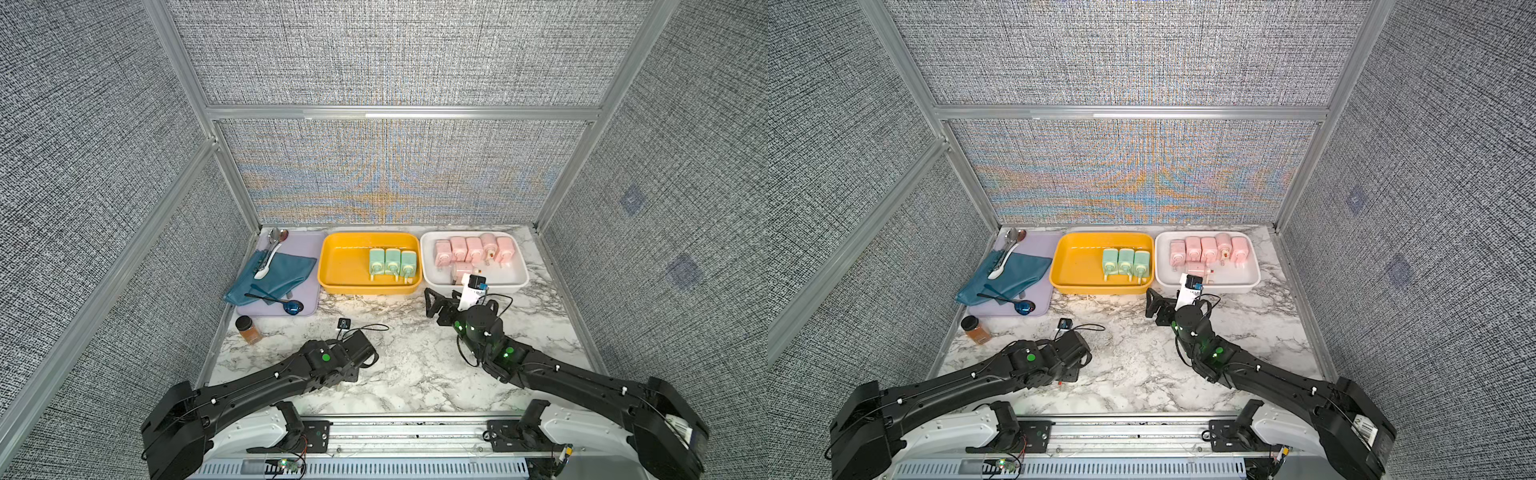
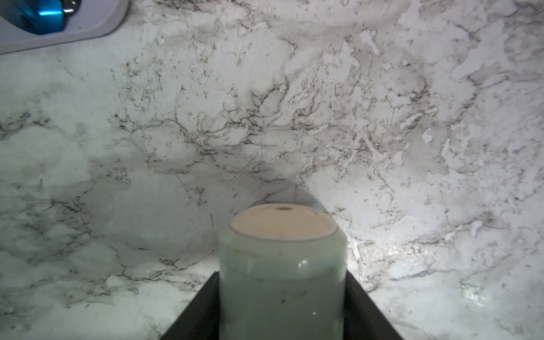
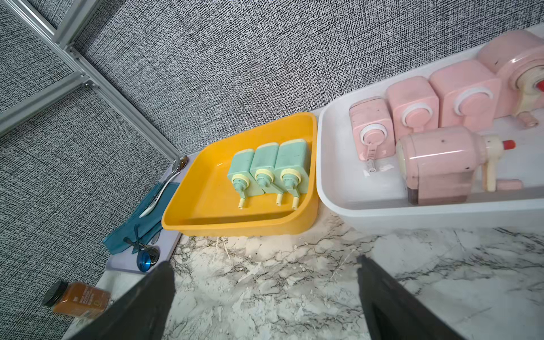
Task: Place the pencil sharpeners by color into the storage box
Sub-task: Pick up the pencil sharpener from the center of the board, then place the pencil sharpener in the storage box.
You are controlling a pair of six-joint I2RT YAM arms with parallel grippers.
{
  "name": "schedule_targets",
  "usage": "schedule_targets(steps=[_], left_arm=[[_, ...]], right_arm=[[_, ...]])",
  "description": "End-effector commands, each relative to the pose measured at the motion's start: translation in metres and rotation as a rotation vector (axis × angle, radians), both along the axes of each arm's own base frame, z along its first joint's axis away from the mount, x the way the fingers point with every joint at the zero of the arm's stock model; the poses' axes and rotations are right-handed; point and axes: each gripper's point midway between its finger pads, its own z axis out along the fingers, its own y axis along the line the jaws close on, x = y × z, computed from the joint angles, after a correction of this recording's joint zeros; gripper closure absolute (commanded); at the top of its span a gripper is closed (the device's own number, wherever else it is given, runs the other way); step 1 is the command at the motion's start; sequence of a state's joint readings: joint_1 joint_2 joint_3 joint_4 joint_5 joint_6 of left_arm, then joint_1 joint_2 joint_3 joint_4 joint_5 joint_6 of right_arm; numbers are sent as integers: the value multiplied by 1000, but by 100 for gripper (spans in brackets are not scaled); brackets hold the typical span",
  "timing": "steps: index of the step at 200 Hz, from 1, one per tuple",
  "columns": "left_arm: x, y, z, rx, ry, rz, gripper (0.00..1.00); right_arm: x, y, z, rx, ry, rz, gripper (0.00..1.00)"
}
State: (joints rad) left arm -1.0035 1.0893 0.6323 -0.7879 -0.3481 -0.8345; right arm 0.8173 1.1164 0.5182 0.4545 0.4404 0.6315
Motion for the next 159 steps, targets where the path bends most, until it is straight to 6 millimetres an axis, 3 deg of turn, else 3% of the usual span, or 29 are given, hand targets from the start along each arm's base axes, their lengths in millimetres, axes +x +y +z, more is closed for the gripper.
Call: schedule_targets(steps=[1,48,51,59,64,140,159], left_arm=[[4,0,5,2,-21,8,52],[26,-8,40,-18,-131,26,72],[28,-8,43,-17,-140,34,75],[36,-6,52,-13,-165,61,94],[40,-5,57,-10,-176,76,100],[145,-16,131,-60,-325,156,100],[168,-27,139,-67,-322,110,100]], right_arm=[[1,-1,1,-10,-4,-7,1],[3,1,1,-32,-11,1,1],[3,2,1,-34,-12,3,1],[3,4,1,-42,-17,12,1],[3,5,1,-49,-20,20,1],[7,33,10,-114,-78,144,1],[8,37,9,-144,-87,164,1]])
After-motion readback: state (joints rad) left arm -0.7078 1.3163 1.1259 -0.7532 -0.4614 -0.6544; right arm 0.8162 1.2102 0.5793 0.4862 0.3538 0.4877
